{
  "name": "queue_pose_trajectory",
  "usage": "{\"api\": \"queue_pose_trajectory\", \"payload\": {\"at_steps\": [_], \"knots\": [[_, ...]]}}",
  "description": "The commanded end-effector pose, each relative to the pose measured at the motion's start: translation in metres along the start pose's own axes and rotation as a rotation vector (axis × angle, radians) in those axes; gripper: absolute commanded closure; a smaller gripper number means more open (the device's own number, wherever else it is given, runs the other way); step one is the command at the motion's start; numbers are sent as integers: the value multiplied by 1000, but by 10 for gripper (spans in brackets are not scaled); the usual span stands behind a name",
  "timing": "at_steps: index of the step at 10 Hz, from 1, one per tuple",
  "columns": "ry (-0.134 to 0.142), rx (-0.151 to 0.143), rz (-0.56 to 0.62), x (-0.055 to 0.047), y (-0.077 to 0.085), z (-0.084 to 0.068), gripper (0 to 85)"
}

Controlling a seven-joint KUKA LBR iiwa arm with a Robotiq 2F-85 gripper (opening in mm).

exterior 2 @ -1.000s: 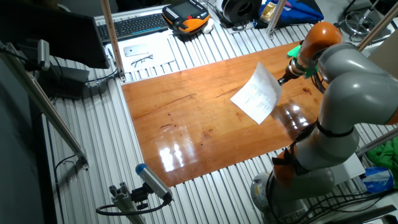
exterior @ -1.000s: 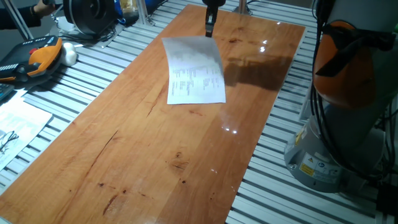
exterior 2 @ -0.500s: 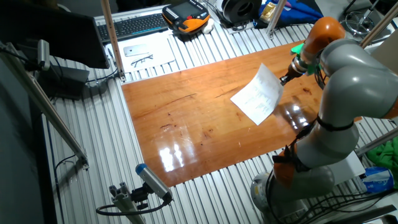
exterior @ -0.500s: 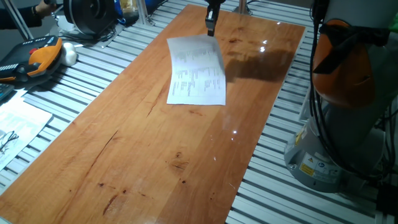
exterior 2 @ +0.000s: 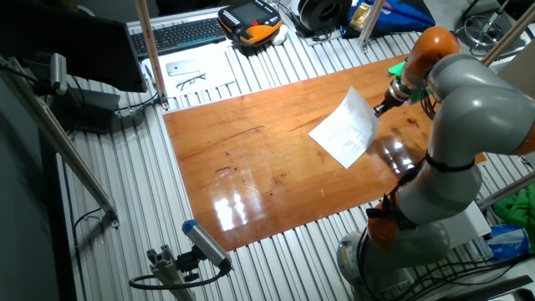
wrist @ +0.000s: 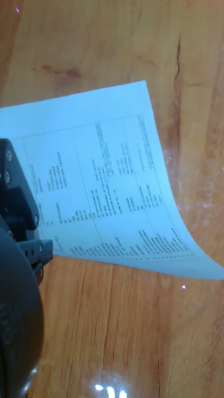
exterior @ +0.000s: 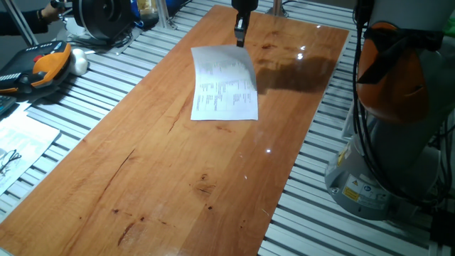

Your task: Flip over and spread out the paper that is laid flat on the table

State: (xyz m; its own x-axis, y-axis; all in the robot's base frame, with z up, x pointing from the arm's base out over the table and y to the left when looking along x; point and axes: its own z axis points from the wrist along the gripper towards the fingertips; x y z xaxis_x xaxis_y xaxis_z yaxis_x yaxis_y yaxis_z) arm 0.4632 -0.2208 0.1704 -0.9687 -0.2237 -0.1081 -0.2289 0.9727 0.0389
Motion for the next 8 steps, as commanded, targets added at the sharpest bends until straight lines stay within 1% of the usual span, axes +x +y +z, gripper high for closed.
{"api": "queue_pose_trajectory", "payload": {"at_steps": [1,2,4,6,7,8], "knots": [[-5,8,-1,0,0,0,340],[-7,11,2,0,0,0,170],[-10,13,6,-2,0,-3,170],[3,2,18,-12,1,-12,170],[16,-3,20,-19,4,-17,340],[23,4,20,-26,9,-22,510]]}}
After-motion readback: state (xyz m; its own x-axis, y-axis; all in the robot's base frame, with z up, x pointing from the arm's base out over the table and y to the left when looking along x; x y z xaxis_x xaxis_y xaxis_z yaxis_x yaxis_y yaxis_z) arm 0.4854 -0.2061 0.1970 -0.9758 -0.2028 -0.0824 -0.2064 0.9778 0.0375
